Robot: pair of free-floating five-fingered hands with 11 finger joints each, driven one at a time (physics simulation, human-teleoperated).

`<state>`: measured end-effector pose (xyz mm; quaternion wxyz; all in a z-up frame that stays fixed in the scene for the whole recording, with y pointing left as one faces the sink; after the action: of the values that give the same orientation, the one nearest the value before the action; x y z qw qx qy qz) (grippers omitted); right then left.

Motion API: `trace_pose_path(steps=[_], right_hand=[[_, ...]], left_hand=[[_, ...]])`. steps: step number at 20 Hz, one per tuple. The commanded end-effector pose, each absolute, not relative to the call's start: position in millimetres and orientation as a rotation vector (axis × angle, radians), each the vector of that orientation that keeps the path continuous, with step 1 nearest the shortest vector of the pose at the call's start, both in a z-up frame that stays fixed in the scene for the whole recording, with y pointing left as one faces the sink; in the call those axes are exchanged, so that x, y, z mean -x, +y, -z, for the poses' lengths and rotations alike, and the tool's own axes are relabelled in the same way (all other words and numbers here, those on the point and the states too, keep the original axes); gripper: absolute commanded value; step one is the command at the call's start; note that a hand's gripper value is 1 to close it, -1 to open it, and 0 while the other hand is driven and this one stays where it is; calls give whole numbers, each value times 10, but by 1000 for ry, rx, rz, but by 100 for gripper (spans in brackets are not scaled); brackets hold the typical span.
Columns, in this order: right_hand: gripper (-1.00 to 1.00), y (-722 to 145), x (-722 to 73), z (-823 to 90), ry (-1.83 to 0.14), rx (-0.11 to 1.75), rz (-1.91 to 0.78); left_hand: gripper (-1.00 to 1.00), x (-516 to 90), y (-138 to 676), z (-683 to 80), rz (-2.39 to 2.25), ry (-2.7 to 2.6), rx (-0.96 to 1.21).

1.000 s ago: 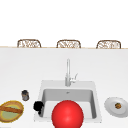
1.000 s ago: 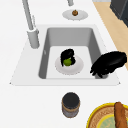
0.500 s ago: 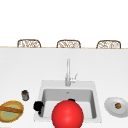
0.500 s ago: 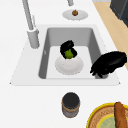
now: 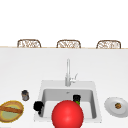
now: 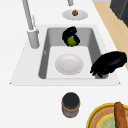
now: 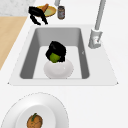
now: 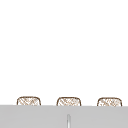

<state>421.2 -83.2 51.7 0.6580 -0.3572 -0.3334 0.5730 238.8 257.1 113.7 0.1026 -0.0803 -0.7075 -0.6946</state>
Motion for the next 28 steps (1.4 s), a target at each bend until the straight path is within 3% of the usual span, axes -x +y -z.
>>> trace_pose_path(steps=[1, 28], right_hand=[[100, -1017, -3960, -773, -766, 814, -1292], [100, -2234, -2336, -2636, -815, 750, -1252]], left_hand=[[0, -2388, 2571, -1137, 2050, -2088, 237], [0, -2388, 2571, -1137, 2050, -2088, 237]])
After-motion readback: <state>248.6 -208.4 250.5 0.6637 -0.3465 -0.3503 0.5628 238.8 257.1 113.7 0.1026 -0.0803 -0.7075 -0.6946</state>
